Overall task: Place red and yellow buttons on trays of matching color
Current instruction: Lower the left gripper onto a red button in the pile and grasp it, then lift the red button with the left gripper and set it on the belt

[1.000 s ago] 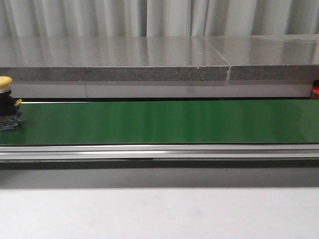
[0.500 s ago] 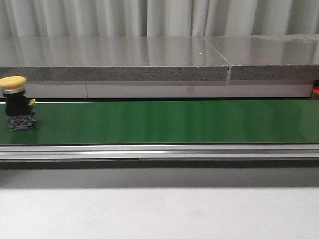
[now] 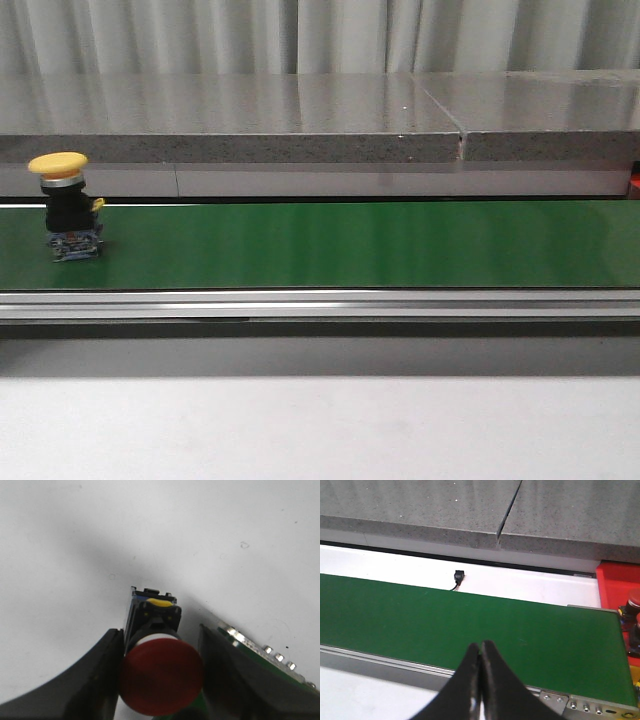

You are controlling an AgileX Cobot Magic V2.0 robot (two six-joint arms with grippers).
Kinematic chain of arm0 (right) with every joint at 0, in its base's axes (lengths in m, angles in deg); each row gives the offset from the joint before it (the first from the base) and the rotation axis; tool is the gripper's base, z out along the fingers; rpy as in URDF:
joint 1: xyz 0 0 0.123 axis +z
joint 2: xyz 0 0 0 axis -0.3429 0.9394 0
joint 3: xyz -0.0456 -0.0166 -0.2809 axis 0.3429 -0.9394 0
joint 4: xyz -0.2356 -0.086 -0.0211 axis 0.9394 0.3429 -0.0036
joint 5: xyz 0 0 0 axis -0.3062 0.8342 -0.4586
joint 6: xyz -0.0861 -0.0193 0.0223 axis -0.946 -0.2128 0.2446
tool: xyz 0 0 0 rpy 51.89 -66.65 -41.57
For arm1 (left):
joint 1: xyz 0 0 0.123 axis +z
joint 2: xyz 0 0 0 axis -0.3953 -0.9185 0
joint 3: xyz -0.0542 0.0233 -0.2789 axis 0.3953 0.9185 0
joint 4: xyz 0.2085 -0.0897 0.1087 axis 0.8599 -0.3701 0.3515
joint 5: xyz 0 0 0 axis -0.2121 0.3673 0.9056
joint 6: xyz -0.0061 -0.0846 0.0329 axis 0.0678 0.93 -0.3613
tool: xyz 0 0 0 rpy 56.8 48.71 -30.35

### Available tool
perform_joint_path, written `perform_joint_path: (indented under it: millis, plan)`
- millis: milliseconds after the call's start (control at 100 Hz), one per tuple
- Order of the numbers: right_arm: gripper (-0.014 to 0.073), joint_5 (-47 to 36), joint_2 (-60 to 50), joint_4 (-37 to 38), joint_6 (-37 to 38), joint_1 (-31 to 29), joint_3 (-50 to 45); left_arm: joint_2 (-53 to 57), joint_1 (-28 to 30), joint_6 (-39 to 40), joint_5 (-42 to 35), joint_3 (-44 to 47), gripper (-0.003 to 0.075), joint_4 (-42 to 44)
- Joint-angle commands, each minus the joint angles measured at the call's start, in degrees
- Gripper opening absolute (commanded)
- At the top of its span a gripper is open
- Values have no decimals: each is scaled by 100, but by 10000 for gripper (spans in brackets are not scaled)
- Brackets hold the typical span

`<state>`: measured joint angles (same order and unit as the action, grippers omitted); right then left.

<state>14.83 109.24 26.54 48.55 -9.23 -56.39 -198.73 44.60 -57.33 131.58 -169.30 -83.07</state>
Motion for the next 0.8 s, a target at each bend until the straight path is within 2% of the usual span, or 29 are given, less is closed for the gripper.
perform_joint_path:
  millis: [0, 210, 370, 620, 790]
  plan:
    - [-66, -434, 27, 43, -55, 11, 154, 763, -24, -370, -7, -11, 197, 15]
    - [-66, -434, 27, 43, -55, 11, 154, 1804, -187, -738, -302, 809, 186, 38]
    - [-66, -434, 27, 43, -55, 11, 154, 2394, -522, -955, -505, 1431, 186, 38]
    - [-66, -434, 27, 43, -55, 11, 154, 2339, -1054, -964, -544, 1642, 186, 38]
    - [-66, -443, 27, 43, -55, 11, 154, 2037, -1111, -964, -441, 1642, 186, -17]
